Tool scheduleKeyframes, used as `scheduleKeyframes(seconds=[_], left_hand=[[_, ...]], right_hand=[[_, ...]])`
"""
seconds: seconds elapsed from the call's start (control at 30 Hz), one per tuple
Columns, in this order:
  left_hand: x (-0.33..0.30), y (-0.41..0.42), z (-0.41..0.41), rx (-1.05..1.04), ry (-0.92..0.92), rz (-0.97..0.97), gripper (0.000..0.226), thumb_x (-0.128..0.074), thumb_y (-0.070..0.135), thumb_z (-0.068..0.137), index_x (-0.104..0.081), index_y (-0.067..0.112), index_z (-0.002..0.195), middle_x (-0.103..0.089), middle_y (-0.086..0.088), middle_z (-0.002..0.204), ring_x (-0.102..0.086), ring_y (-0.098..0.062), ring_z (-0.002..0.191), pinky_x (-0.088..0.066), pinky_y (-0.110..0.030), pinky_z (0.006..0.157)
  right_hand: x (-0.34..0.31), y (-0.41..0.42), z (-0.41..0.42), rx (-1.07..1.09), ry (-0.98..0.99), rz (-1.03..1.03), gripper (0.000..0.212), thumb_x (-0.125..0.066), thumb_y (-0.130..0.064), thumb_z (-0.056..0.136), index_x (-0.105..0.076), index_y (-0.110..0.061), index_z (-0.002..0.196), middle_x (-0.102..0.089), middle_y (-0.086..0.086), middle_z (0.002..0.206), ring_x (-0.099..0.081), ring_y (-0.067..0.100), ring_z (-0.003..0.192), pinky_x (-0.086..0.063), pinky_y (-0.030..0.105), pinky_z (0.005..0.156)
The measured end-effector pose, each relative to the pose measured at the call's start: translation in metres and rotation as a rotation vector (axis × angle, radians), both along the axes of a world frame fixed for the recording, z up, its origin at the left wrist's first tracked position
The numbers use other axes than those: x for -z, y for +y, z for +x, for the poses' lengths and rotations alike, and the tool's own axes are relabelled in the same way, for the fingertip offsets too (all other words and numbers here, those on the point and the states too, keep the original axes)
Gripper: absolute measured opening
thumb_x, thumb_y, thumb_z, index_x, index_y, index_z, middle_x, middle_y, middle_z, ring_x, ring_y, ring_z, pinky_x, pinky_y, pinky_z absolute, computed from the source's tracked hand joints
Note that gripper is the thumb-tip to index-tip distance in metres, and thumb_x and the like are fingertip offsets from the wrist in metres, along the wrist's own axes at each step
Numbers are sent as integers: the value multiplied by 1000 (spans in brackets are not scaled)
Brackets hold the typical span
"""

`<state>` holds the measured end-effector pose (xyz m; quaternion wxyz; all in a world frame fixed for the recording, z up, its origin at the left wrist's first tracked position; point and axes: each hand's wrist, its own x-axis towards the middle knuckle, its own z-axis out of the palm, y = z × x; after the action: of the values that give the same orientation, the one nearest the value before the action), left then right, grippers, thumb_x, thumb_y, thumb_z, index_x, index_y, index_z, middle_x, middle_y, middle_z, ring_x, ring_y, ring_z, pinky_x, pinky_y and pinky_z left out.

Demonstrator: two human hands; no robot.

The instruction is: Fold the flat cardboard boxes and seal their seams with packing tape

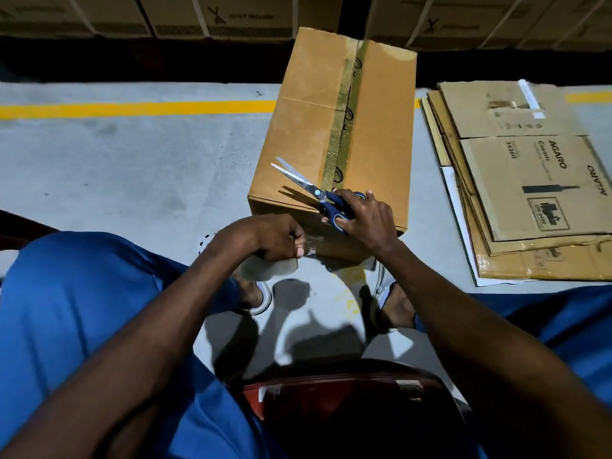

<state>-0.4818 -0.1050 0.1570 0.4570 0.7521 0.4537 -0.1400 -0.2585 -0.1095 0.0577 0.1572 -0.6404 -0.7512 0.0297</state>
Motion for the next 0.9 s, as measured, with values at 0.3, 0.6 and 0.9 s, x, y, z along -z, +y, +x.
scheduleKeyframes(seconds=[0.3, 0.6, 0.9], left_hand=[[3, 6, -8, -51, -28, -8, 33, -63, 18, 96, -53, 20, 65, -53, 0, 72, -43, -17, 72, -39, -30, 74], [-7, 23, -29, -329, 198, 319, 10, -64, 40, 93, -66, 30, 95, -68, -6, 115, -62, -29, 106, -50, -39, 92], [40, 54, -50, -914, 76, 663, 17, -53, 21, 97, -69, 22, 103, -67, -10, 116, -61, -39, 108, -41, -38, 77]], right_hand=[[-5, 0, -3, 0, -14, -92, 49, -74, -30, 86, -59, -13, 129, -72, 22, 93, -64, 47, 98, -53, 49, 74], [-12, -4, -9, 74, 91, -102, 54, -57, -53, 86, -59, -21, 130, -74, 12, 97, -69, 37, 86, -54, 41, 76], [-26, 1, 63, 541, 308, -34, 45, -70, -43, 85, -64, -23, 125, -72, 17, 101, -66, 42, 93, -50, 42, 76]])
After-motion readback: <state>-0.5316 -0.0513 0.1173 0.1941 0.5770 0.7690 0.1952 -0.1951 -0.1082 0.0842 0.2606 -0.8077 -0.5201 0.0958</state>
